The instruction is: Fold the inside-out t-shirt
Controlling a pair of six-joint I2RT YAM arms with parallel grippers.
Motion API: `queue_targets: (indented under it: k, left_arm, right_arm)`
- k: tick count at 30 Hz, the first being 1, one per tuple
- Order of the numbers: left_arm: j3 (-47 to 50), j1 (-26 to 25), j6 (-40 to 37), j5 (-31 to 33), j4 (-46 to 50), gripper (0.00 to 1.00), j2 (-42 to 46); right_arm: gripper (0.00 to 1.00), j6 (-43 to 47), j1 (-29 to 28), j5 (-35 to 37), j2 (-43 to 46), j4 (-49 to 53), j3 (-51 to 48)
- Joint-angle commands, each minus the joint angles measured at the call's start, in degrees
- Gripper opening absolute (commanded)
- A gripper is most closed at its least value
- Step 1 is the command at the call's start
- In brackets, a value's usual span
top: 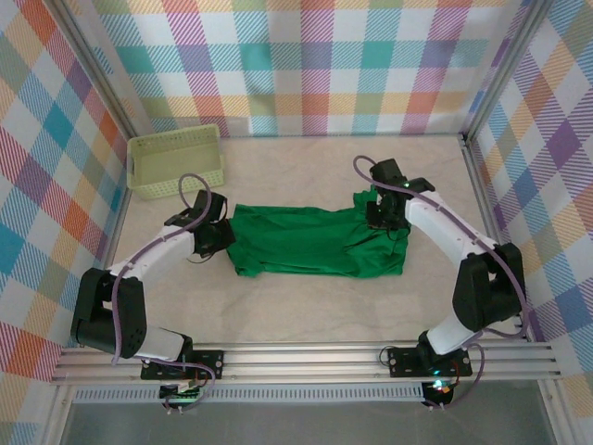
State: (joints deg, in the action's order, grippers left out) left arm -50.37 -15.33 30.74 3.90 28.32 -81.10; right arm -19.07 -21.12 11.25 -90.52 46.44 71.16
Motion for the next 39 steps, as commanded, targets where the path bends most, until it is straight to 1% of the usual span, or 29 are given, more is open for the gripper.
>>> queue_targets:
  k: [1,9,18,20,24,26,29,31,37,38,39]
  left_arm:
    - [0.94,-0.32,-0.38,0.12,-0.36,0.0,1.21]
    - [0.71,-0.25,-0.5,0.04,-0.06,0.0,1.02]
    - [0.49,-0.28,-0.51,0.1,0.12,0.0,0.37]
    - [0.28,-0.29,-0.47,-0.01,0.25,0.0,0.27]
    - [0.27,-0.3,-0.5,0.35,0.48,0.0,0.6]
    - [0.34,-0.23,-0.51,0.49,0.49,0.0,0.63]
    - [0.36,-0.27,-0.55,0.54,0.49,0.0,0.46]
    - [0.48,-0.26,-0.48,0.54,0.31,0.0,0.42]
    - [0.31,-0.25,-0.5,0.66,0.34,0.0,0.37]
    - [0.27,-0.28,-0.47,0.76,0.5,0.0,0.41]
    - [0.21,-0.27,-0.51,0.83,0.51,0.0,0.47]
  right_arm:
    - [0.29,-0.62,-1.0,4.21,-2.46,2.17,0.19]
    - [0.37,1.22,-2.56,10.6,-6.96,0.88,0.56]
    - [0.43,1.8,-3.22,10.02,-10.06,-0.31,0.04]
    - [0.43,1.93,-3.29,10.18,-10.52,-0.13,0.21]
    - [0.36,2.02,-3.3,10.97,-10.27,0.21,-0.04]
    - [0.36,2.24,-3.31,11.34,-9.88,0.58,-0.15]
    - [0.44,2.87,-3.66,11.1,-9.12,0.77,-0.53]
    - [0.47,3.28,-4.01,10.76,-8.88,0.43,-1.0]
    - [0.46,3.18,-4.23,11.11,-11.14,0.28,-1.28]
    - [0.43,3.03,-4.28,11.53,-11.38,0.24,-1.28]
    - [0.36,2.94,-4.28,11.86,-11.45,0.47,-1.15]
